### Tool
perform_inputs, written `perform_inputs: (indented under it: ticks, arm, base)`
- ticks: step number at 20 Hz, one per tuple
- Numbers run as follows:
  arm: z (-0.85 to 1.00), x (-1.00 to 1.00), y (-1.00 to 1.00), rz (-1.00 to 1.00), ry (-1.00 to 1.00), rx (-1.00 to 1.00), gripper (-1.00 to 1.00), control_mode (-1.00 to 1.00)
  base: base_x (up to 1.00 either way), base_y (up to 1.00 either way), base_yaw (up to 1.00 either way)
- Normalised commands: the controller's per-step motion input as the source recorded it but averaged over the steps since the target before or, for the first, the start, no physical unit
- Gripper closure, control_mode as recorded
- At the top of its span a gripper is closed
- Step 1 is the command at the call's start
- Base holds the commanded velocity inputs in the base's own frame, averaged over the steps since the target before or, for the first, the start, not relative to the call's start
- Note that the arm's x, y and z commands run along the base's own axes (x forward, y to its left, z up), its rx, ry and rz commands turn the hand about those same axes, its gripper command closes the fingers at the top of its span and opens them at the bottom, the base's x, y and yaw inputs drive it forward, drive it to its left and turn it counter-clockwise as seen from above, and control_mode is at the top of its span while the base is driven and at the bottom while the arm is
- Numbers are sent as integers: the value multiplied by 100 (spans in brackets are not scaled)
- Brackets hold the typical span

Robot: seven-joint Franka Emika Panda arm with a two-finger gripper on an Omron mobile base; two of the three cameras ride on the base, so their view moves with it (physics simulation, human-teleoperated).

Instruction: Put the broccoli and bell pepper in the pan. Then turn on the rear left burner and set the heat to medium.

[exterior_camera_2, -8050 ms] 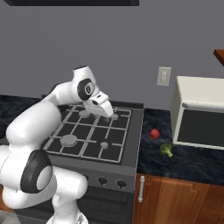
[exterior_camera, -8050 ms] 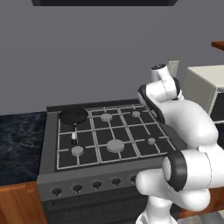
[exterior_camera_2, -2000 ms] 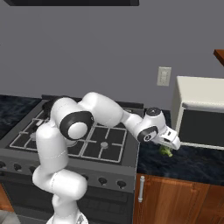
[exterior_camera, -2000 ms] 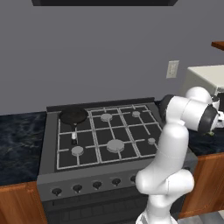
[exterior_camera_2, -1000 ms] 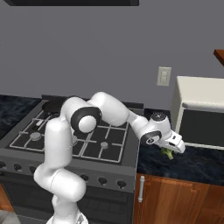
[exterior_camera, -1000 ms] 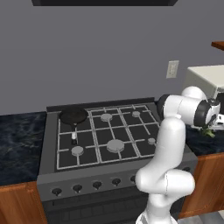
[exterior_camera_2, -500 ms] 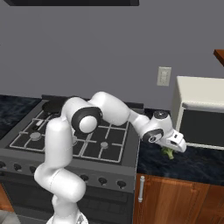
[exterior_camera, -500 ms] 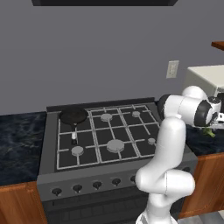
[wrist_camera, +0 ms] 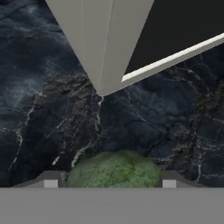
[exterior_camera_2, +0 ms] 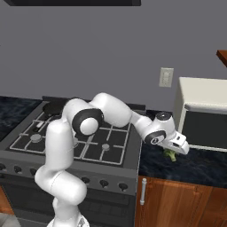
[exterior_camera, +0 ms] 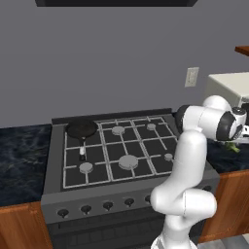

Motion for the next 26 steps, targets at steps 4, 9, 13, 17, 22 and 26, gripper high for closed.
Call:
perform_inputs:
  ticks: [4,9,13,17,22,26]
  arm:
    - [43,-33,1,0,-7,1,100,-100]
    - [77,-21,63,0,-9,-1,100,-100]
    - [73,-3,99,0,-12,-1,100,-100]
    - [69,0,100,0,-10,-1,100,-100]
    - [62,7,100,0,-8,-4,100,-100]
    - [33,23,100,0,-3,-2,100,-100]
  base:
    - [0,0,0]
    - [0,0,0]
    - [0,0,0]
    - [0,0,0]
    - [0,0,0]
    - [0,0,0]
